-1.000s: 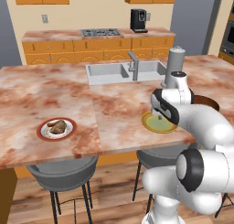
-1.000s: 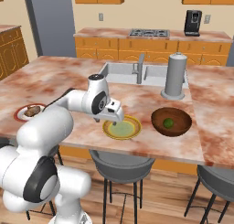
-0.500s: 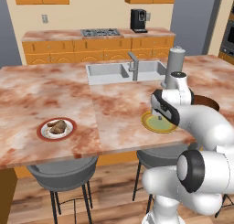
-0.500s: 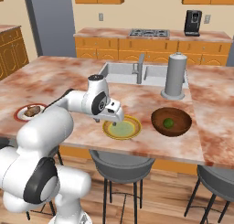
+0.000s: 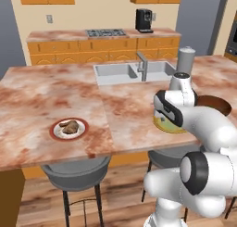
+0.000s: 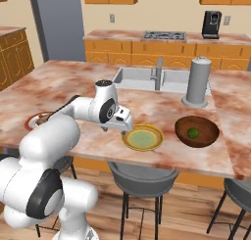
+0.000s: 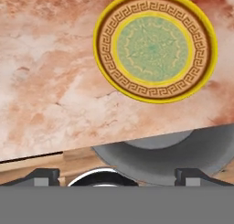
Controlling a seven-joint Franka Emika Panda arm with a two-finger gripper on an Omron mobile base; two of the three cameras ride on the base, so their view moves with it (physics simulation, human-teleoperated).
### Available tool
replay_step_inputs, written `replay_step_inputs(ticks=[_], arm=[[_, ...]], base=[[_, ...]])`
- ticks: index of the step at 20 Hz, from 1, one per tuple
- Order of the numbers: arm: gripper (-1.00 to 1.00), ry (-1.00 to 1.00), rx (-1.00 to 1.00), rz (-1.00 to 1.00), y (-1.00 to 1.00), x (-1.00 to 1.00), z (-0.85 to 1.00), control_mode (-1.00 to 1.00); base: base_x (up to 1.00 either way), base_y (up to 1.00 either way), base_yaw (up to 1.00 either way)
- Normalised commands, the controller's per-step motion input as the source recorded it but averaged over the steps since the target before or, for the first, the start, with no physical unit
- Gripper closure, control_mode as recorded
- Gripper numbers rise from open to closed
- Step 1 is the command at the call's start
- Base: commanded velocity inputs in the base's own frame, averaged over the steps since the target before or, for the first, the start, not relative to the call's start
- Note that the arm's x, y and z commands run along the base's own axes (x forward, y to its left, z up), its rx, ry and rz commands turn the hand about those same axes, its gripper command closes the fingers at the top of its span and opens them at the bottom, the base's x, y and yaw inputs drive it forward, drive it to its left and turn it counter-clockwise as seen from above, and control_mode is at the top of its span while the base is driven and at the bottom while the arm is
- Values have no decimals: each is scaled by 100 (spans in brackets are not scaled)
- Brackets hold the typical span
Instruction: Pick the chicken drumstick and lime from their plates and place them in the bowl. Then put the bowl in the fridge.
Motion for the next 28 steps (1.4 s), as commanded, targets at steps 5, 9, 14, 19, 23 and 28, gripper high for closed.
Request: replay_step_inputs(ticks=[5, 9, 14, 19, 23, 28], arm=[[-100, 0, 0, 0, 0, 0, 0, 100], [-100, 0, 0, 0, 0, 0, 0, 100], [-100, 0, 0, 0, 0, 0, 0, 100], [-100, 0, 0, 0, 0, 0, 0, 100], [-100, 0, 0, 0, 0, 0, 0, 100], [-100, 0, 0, 0, 0, 0, 0, 100]], base=[[4, 81, 0], [36, 61, 0], [75, 13, 13], [79, 0, 21], [5, 0, 2], [0, 0, 0]])
